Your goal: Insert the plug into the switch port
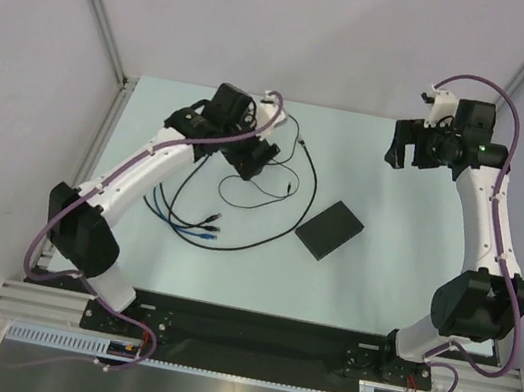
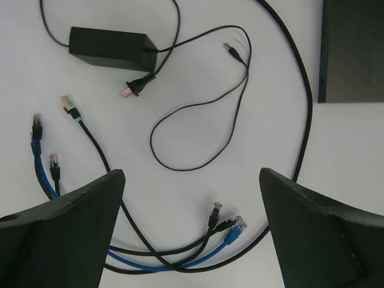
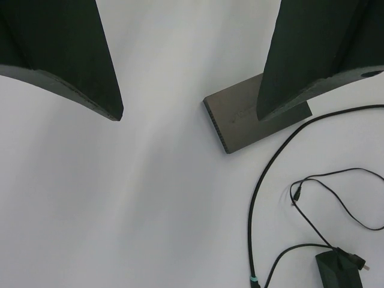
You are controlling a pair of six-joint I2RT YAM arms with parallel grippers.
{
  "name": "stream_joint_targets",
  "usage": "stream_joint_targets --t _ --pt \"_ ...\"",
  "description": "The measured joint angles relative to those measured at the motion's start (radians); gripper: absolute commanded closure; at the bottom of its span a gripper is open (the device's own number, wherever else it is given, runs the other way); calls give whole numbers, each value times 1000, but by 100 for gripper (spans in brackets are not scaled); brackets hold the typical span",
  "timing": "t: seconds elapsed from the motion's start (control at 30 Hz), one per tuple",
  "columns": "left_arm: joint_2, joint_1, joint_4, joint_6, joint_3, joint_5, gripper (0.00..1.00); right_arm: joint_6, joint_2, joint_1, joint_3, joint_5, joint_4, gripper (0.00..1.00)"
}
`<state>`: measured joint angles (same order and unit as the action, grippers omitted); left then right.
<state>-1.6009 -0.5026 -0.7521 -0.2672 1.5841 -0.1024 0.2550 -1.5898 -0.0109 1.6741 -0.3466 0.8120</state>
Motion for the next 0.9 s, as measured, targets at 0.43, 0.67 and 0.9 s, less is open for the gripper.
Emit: stream_joint_targets --t 0.43,0.67,0.9 --pt "-263 -269 -78 -257 6 -18 20 0 1 -13 -8 1 7 0" --pt "-350 -292 -72 -266 4 -34 22 0 1 -22 -8 2 8 0" --pt "-384 -296 40 -238 -50 -32 26 0 5 -33 -24 7 21 0"
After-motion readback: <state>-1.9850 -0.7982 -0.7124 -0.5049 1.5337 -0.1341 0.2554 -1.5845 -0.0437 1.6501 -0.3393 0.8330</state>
